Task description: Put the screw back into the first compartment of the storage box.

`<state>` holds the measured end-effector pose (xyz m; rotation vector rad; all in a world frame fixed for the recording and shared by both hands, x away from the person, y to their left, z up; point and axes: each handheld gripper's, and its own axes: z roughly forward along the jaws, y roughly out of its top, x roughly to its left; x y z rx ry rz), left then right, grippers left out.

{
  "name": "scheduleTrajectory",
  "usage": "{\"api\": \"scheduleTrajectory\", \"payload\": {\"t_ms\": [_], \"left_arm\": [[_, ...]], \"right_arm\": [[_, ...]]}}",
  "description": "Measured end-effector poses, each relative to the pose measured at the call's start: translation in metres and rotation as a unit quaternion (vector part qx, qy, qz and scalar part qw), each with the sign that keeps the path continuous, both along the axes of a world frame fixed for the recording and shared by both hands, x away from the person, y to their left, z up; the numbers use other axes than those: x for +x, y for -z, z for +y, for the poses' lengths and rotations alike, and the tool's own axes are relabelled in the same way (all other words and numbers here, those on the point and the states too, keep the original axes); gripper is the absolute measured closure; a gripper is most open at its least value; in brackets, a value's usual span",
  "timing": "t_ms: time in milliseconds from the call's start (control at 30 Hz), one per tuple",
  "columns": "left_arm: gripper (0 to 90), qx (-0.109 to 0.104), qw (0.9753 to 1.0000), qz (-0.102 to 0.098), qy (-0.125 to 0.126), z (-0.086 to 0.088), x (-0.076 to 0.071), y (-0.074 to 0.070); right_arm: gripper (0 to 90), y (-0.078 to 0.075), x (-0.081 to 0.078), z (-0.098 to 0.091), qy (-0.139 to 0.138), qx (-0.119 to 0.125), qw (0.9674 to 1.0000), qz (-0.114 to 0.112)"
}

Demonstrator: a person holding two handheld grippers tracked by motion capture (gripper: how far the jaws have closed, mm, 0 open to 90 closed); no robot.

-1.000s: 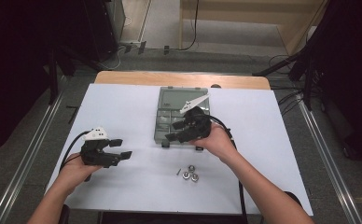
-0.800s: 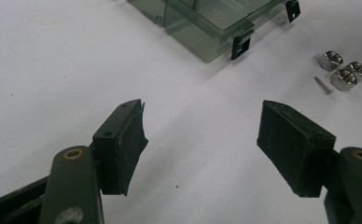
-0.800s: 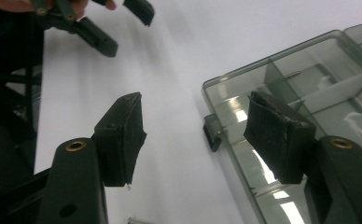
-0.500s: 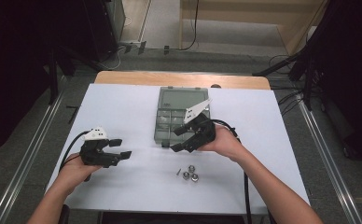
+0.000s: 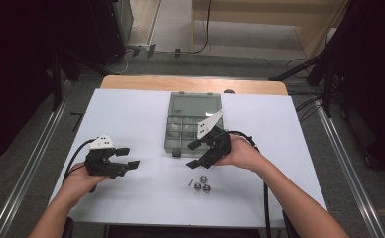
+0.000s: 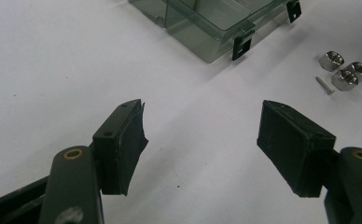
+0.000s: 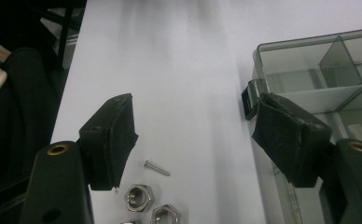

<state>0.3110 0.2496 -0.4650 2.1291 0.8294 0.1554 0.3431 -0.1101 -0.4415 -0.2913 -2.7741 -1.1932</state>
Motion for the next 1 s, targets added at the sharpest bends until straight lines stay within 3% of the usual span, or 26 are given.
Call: {"api": "scheduleTrajectory", "payload": {"t_ms": [100,300,600,1000], "left_arm": [[31.5,0.0,1.0,0.0,0.0,0.0,0.0,0.0],[31.5,-0.001,1.0,0.0,0.0,0.0,0.0,0.0],[31.5,0.0,1.0,0.0,0.001,0.0,0.0,0.0],[31.5,-0.001,1.0,-0.001,0.0,0.0,0.0,0.0]], "right_arm": [[35.0,0.004,-0.002,0.001,-0.028,-0.006,0.9996,-0.001],[37.7,0.014,-0.004,0.008,-0.052,-0.027,0.9983,0.001],[42.0,0.028,-0.006,0.015,-0.082,-0.033,0.9961,-0.003],[47.1,0.045,-0.005,0.024,-0.128,-0.051,0.9903,-0.016]]}}
